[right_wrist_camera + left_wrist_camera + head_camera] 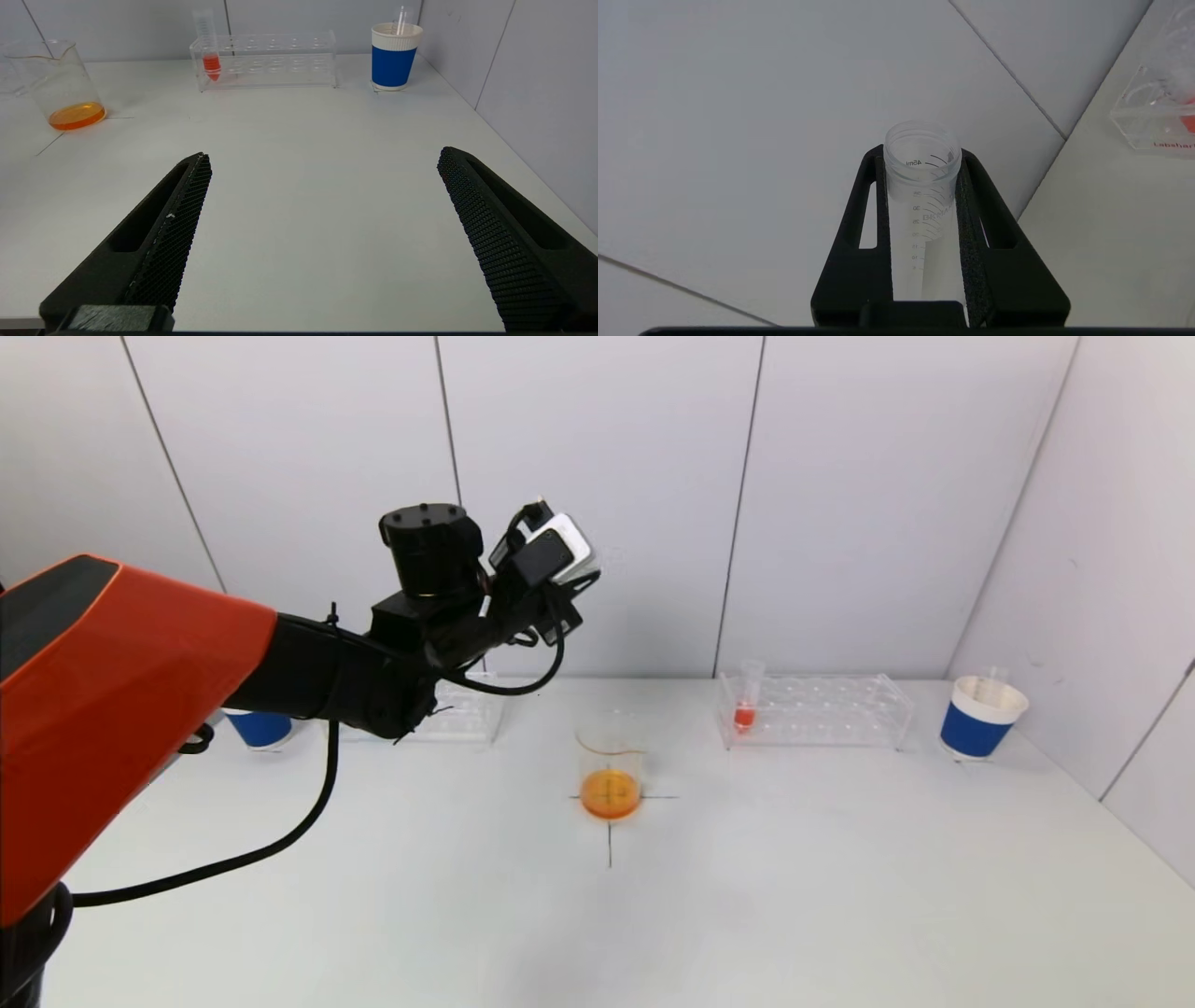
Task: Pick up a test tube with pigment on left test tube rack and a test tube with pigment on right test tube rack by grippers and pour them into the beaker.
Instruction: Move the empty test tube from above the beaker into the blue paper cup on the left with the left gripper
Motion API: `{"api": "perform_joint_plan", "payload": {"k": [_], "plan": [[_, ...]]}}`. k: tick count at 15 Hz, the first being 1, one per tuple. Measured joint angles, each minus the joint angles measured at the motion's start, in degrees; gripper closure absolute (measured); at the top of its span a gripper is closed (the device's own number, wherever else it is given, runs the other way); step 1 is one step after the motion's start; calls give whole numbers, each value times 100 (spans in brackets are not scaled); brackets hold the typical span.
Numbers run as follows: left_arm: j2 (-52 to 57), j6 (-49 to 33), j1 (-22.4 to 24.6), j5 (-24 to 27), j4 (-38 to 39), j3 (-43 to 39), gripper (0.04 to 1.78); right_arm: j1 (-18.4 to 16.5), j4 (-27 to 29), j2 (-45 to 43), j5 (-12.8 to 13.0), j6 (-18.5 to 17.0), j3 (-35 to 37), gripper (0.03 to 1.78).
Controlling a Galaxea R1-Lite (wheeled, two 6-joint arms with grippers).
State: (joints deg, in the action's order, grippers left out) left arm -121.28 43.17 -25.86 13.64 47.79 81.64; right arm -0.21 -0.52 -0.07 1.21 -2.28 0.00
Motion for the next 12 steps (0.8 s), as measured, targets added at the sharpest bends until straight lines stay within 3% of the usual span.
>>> {"api": "perform_joint_plan", "payload": {"k": [4, 8, 12], "plan": [[222, -1114, -44, -1037, -355, 46, 139, 0, -2, 0, 2, 0, 0, 5], [535, -2157, -40, -1793, -1518, 441, 139, 0, 1, 0, 2, 0, 0, 5], [935, -2768, 94, -1979, -2966, 837, 139, 0, 1, 0, 0, 2, 0, 5]]}}
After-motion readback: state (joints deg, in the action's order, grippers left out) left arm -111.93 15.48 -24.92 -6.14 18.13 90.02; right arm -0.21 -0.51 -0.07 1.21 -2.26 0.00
